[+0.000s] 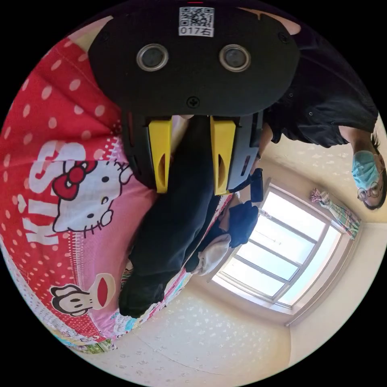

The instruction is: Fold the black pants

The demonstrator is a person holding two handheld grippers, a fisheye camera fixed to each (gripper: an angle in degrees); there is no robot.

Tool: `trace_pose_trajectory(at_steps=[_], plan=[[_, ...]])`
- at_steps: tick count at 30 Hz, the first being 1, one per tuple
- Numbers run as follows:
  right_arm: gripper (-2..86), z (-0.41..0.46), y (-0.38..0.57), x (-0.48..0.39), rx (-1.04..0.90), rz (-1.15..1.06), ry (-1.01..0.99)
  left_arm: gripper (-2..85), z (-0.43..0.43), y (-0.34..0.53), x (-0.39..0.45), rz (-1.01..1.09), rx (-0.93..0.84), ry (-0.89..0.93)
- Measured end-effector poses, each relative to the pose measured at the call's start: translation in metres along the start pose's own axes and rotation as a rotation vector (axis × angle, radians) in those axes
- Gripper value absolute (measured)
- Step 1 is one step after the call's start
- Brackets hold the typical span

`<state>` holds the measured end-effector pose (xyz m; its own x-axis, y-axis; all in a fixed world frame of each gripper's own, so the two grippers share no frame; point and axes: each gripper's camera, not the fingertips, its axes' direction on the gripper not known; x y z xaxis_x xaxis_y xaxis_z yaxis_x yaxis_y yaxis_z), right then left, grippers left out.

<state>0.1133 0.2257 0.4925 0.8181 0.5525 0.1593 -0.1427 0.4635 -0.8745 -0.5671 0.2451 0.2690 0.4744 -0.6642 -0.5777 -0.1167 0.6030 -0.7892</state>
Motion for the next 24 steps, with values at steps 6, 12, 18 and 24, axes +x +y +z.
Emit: trace_pose_trajectory(at_steps=[6,12,18,24], plan=[[6.3,-0.031,0.038,0.011,0.017,0.049,-0.195,6.6,-0.011,0.024,0.009,0.004,-0.055,0.032],[1.6,-0.125,0.127,-0.07,0.259,-0.14,-0.5,5.1,-0.1,0.096,0.023,0.017,0.062,0.708],[0.8,-0.248,0.11,-0.253,0.401,-0.559,-0.475,4.8,-0.279,0.088,0.199,0.523,0.401,0.717],[0.5,-0.297,0.013,-0.305,0.413,-0.465,-0.163,4.9,-0.324,0.012,0.281,0.53,0.534,0.5]])
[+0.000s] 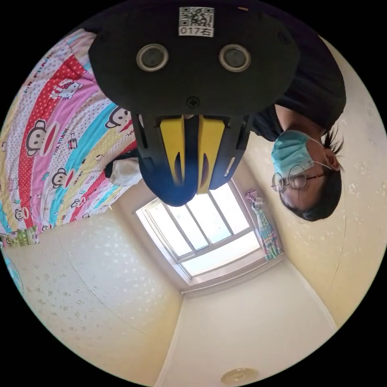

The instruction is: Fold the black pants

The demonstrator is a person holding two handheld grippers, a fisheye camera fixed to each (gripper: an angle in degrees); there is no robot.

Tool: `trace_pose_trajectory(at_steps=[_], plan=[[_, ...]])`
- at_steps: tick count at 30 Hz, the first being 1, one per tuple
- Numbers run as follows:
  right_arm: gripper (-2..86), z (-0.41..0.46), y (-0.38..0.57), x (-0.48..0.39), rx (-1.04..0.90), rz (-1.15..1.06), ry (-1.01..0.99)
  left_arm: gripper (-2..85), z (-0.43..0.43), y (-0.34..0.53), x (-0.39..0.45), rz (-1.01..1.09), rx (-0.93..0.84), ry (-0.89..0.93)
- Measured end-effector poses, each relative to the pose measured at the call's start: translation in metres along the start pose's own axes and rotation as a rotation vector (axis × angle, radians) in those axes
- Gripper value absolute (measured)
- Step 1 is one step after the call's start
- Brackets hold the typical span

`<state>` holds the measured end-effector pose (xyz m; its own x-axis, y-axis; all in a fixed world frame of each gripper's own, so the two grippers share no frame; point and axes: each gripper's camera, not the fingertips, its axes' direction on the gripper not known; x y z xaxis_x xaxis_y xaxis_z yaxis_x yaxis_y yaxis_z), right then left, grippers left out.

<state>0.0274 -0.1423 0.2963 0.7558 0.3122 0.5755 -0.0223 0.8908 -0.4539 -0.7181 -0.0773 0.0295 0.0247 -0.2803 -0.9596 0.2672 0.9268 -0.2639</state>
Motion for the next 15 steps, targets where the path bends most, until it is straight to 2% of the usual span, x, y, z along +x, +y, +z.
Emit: trace_pose_trajectory(at_steps=[2,4,7,9,12,15], plan=[[0.3,0.012,-0.025,0.032,-0.051,0.043,0.056,4.8,0.024,-0.018,-0.03,-0.059,-0.039,-0.059],[0.1,0.014,-0.052,0.065,-0.018,0.111,-0.035,4.8,0.043,-0.033,-0.059,-0.092,-0.062,-0.084],[0.0,0.006,-0.089,0.052,0.069,0.043,-0.124,4.6,0.059,-0.06,-0.083,-0.157,-0.001,0.046],[0.0,0.002,-0.107,0.017,0.082,-0.088,-0.057,4.7,0.065,-0.085,-0.071,-0.111,0.04,0.117],[0.0,0.004,-0.109,-0.032,0.057,-0.26,0.065,4.9,0.065,-0.096,-0.043,0.013,0.037,0.11],[0.1,0.016,-0.076,-0.034,-0.027,-0.267,0.144,5.0,0.063,-0.067,-0.047,0.04,-0.023,0.094]])
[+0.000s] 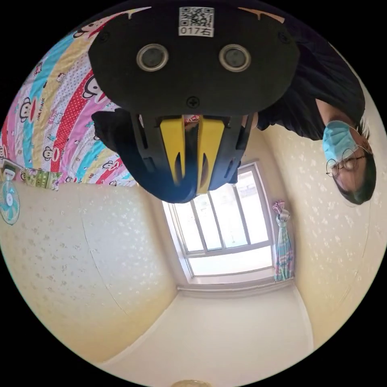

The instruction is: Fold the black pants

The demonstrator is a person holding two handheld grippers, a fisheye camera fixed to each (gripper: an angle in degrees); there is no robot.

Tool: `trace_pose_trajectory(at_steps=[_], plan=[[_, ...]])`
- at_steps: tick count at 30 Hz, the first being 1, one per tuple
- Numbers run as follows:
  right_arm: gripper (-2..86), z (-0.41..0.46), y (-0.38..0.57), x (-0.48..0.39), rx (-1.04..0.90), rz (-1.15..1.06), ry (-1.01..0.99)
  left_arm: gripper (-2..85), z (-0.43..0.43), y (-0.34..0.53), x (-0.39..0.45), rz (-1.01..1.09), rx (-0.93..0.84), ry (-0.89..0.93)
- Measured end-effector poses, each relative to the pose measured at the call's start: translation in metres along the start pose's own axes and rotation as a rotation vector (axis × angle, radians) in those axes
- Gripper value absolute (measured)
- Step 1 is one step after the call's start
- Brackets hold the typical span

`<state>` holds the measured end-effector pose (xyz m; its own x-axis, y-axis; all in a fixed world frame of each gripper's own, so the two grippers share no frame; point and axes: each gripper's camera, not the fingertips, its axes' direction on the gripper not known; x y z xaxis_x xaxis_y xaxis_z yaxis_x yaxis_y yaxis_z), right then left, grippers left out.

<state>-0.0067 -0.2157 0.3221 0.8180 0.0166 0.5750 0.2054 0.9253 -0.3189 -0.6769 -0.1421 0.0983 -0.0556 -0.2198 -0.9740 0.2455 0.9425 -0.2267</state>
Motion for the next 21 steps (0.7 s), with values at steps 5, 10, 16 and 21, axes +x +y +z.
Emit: trace_pose_trajectory(at_steps=[5,10,16,21], plan=[[-0.2,0.04,0.15,0.012,-0.202,0.115,0.046,5.1,-0.002,0.141,-0.058,-0.159,-0.236,0.045],[-0.1,0.071,0.341,-0.022,-0.35,0.336,-0.195,4.9,-0.04,0.339,-0.071,-0.381,-0.413,0.133],[1.0,0.066,0.337,-0.077,-0.371,0.118,-0.296,4.7,-0.084,0.436,-0.009,-0.456,-0.354,0.333],[1.9,0.112,0.24,0.019,-0.38,0.074,-0.127,5.3,-0.05,0.338,-0.063,-0.338,-0.308,0.076]])
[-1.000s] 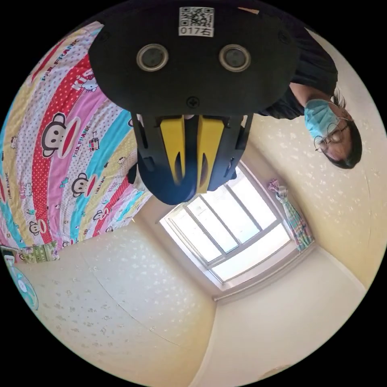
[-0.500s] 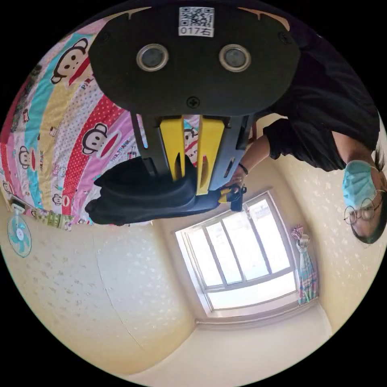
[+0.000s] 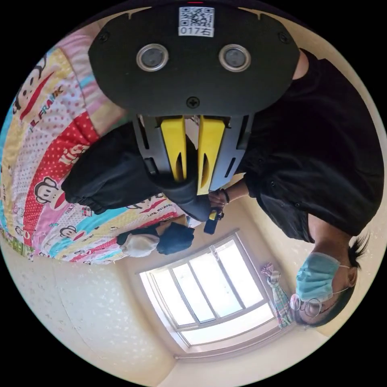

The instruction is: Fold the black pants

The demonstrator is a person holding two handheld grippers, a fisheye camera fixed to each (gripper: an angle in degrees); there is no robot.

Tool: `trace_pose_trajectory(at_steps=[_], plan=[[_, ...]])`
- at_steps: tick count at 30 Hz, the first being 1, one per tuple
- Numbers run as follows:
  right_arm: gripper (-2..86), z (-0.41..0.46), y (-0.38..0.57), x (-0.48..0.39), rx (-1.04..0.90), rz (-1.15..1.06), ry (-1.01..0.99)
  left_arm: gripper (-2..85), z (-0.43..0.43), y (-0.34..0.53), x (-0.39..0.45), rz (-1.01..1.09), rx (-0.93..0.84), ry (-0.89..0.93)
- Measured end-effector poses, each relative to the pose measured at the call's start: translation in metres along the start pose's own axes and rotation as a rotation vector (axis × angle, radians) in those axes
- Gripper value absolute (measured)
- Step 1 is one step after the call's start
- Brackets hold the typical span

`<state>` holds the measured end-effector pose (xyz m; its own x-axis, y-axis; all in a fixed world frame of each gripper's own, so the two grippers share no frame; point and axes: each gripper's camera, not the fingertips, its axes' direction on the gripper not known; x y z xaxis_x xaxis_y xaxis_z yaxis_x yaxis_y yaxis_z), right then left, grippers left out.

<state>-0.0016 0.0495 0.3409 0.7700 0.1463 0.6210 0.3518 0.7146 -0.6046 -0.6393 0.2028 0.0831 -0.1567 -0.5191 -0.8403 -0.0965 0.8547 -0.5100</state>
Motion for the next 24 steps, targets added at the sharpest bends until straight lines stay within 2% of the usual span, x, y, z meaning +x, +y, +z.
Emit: trace_pose_trajectory(at_steps=[2,5,7,8,12,14,19,22,24], plan=[[2.3,0.006,-0.039,0.058,0.031,0.074,0.024,6.6,-0.005,-0.039,-0.019,-0.054,0.084,-0.141],[3.4,0.04,-0.063,0.172,0.005,0.348,0.097,8.7,-0.011,-0.06,-0.054,-0.102,0.211,-0.23],[5.5,0.08,-0.043,0.244,-0.124,0.614,0.145,9.3,-0.004,-0.047,-0.071,-0.181,0.219,-0.282],[6.3,0.087,-0.037,0.251,-0.149,0.64,0.154,9.7,0.006,-0.03,-0.078,-0.221,0.202,-0.31],[9.8,0.057,-0.002,0.225,0.075,0.605,0.111,9.9,0.042,0.03,-0.084,-0.27,0.057,-0.327],[11.7,0.033,0.023,0.196,0.182,0.592,0.1,9.6,0.047,0.034,-0.082,-0.251,0.042,-0.353],[13.9,-0.008,0.125,0.096,0.395,0.651,0.161,8.0,0.086,-0.042,-0.073,-0.004,0.027,-0.401],[14.8,0.006,0.173,0.061,0.481,0.7,0.107,7.9,0.15,-0.11,-0.09,0.16,-0.157,-0.51],[14.9,0.029,0.191,0.047,0.536,0.715,0.054,7.8,0.215,-0.139,-0.133,0.235,-0.329,-0.647]])
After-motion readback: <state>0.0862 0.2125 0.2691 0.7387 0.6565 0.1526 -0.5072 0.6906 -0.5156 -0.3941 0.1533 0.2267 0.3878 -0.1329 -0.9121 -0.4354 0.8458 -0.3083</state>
